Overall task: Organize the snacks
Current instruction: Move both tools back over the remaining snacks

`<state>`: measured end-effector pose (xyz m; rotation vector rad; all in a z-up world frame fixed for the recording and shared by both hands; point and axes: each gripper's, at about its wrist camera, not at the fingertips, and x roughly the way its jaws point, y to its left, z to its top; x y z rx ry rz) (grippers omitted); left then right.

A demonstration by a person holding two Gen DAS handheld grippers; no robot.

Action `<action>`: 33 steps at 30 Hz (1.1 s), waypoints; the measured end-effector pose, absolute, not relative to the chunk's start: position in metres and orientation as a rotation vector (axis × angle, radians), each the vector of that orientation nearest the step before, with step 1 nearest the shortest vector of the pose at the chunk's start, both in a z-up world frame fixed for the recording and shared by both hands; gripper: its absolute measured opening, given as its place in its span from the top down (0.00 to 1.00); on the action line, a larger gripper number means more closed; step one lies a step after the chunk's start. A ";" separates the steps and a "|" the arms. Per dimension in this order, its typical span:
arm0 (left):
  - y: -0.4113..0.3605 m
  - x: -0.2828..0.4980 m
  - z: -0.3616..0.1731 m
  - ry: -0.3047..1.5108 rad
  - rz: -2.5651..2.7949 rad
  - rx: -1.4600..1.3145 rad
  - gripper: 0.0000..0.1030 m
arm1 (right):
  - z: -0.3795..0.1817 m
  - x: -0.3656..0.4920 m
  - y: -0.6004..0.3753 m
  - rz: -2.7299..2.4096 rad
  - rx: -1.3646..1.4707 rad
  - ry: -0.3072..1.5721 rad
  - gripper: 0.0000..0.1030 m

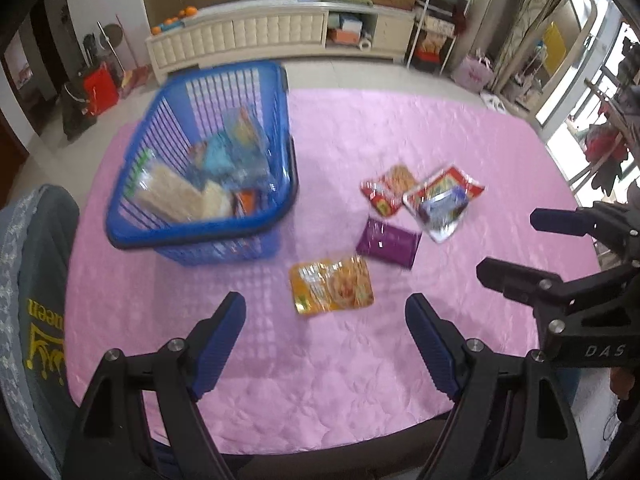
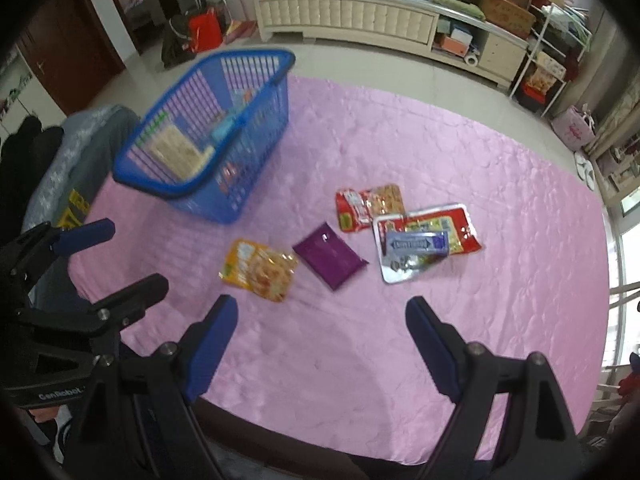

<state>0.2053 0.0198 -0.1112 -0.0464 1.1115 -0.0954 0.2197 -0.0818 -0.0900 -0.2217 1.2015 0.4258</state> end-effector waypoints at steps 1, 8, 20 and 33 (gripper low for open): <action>0.018 0.207 -0.120 1.130 -0.098 -0.049 0.22 | -0.097 0.221 -0.084 0.428 -0.207 1.217 0.14; 0.016 0.219 -0.157 1.210 -0.095 -0.101 0.22 | -0.143 0.234 -0.094 0.414 -0.113 1.323 0.14; 0.013 0.260 -0.211 1.302 -0.078 -0.122 0.22 | -0.201 0.258 -0.104 0.380 -0.061 1.421 0.14; 0.004 0.279 -0.243 1.312 -0.132 -0.094 0.21 | -0.223 0.268 -0.117 0.387 -0.028 1.436 0.14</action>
